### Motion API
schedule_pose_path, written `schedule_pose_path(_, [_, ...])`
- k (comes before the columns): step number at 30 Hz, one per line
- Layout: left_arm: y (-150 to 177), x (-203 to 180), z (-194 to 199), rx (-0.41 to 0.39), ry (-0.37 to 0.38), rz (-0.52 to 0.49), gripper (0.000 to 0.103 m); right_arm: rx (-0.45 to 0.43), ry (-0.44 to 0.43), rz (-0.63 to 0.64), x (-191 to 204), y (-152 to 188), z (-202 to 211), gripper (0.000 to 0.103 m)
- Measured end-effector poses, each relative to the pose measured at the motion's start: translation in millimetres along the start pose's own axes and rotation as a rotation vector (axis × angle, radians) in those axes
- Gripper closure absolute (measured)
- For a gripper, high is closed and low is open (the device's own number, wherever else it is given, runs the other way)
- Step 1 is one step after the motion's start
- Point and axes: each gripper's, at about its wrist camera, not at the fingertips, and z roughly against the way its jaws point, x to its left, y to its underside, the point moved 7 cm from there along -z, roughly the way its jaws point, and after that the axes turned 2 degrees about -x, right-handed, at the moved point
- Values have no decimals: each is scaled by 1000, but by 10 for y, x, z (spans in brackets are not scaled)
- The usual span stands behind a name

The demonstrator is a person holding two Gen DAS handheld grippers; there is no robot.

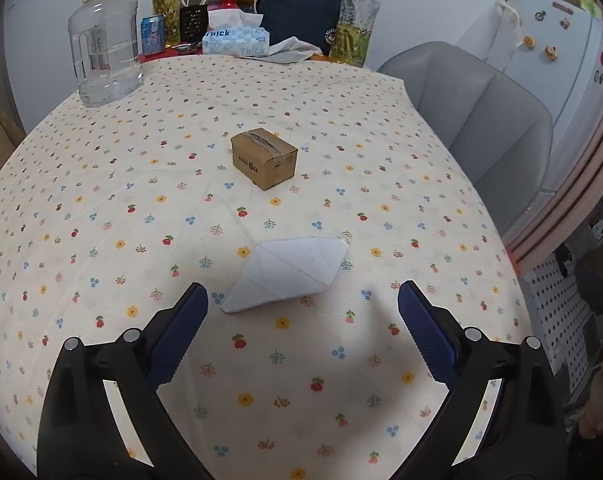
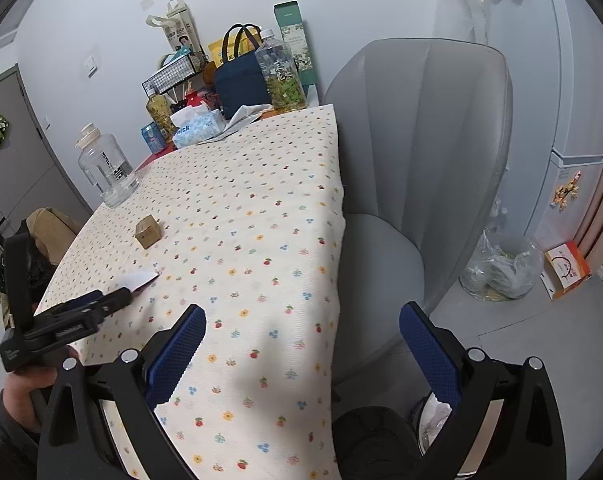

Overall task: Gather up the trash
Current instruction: 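Grasp the folded white paper with the left tool, then grasp the small cardboard box with the right tool and lift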

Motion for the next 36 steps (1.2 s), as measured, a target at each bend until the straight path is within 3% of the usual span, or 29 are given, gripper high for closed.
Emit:
schedule_pose_path(5, [34,-67,-138,25,-29,-44,17,5,0,3,13,1,-14,8])
schedule_pose_path(7, [23,-89,-144,23,-41,-61,27,8,2,4,10,0,-17,8])
schedule_pose_path(9, [1,-79,-136,18,-57,-67,52,11,-2,1,19,-6,-24,8])
schedule_pose_path(12, [-24,-5,-110,13,-57,-36,74,11,-11,4,55,-22,-30,8])
schedule_pose_path(20, [-82,308,140,-52,-47,59,81,22,-58,61,407,-130,-159,8])
schedule_pose_path(25, [-140,560,370,-116,0,132,81,34,-90,121,738,-184,-291,8])
schedule_pose_path(28, [-160,697,505,-163,-4,154,81,41,-119,155,968,-227,-377,8])
schedule_pose_path(36, [-154,1068,611,-191,-43,231,81,62,-167,256,1526,-326,-622,8])
